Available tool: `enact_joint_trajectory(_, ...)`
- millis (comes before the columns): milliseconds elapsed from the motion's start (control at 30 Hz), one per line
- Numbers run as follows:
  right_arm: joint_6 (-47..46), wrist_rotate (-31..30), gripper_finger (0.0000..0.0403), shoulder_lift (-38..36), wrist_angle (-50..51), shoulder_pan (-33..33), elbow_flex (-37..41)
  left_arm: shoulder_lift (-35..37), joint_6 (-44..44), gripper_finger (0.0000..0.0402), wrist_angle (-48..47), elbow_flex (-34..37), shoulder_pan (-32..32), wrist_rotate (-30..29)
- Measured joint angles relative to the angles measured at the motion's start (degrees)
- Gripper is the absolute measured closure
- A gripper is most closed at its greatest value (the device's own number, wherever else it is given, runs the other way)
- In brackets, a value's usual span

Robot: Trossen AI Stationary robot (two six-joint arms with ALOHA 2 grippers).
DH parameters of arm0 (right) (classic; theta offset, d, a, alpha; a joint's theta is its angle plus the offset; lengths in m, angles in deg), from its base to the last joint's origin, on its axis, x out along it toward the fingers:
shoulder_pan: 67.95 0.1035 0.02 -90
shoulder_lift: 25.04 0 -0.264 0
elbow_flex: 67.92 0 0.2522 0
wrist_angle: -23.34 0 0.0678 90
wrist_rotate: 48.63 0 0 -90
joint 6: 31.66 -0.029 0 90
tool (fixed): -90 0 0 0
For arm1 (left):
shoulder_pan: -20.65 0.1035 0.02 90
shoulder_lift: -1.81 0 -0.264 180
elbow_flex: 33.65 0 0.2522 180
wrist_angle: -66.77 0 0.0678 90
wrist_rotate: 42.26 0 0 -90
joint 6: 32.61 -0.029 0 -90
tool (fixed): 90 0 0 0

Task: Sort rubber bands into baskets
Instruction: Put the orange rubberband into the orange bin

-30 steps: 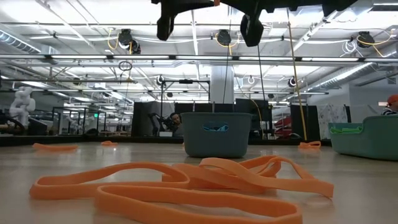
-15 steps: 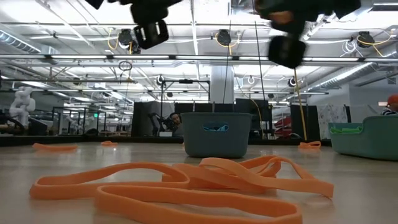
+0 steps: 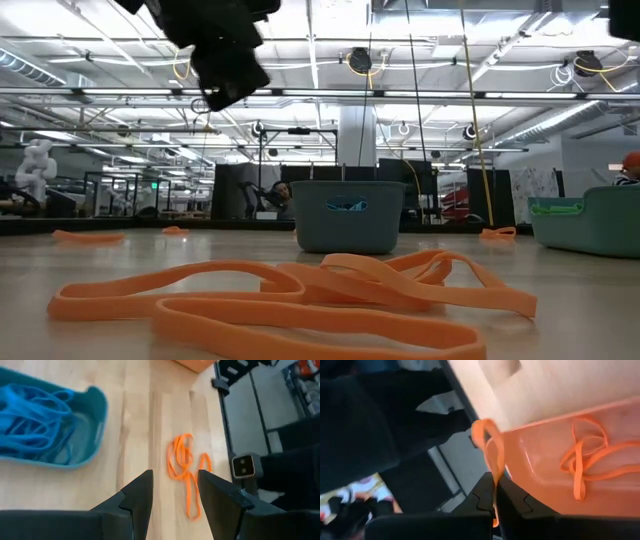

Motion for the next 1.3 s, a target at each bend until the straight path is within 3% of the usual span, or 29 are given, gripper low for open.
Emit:
enact_joint_trajectory(200,-7.46,-9.41,0.0392,0.39,1.04,6.32,0.00,-6.06,-0.97,0.0239,7.50,-0.01,-1.48,0.85)
enact_joint_trajectory(400,-13.25,-9.67,0.0376,0.44,4.08,8.89,0.00,-8.29,-0.61,0.0239,12.86,-0.04,-1.86,3.30)
enact_joint_trajectory(633,-14.05,-11.53,0.0356,0.50,9.32,10.78,0.00,-8.31,-1.31,0.0239,14.65,-0.04,-2.62,1.08)
enact_joint_trajectory(867,-11.05,-12.69,0.0304,0.52,13.96,9.73,0.00,-10.18,-17.76,0.0239,16.00,-0.04,-3.29,-5.69)
enact_joint_trajectory(1100,-13.82,-10.75,0.0257,0.52,11.89,9.41,0.00,-15.28,-21.35,0.0239,17.16,-0.06,-4.05,-4.11)
enact_joint_trajectory(1300,-15.62,-11.04,0.0254,0.52,8.52,9.41,0.00,-20.03,-30.54,0.0239,21.00,-0.06,-7.35,-2.81)
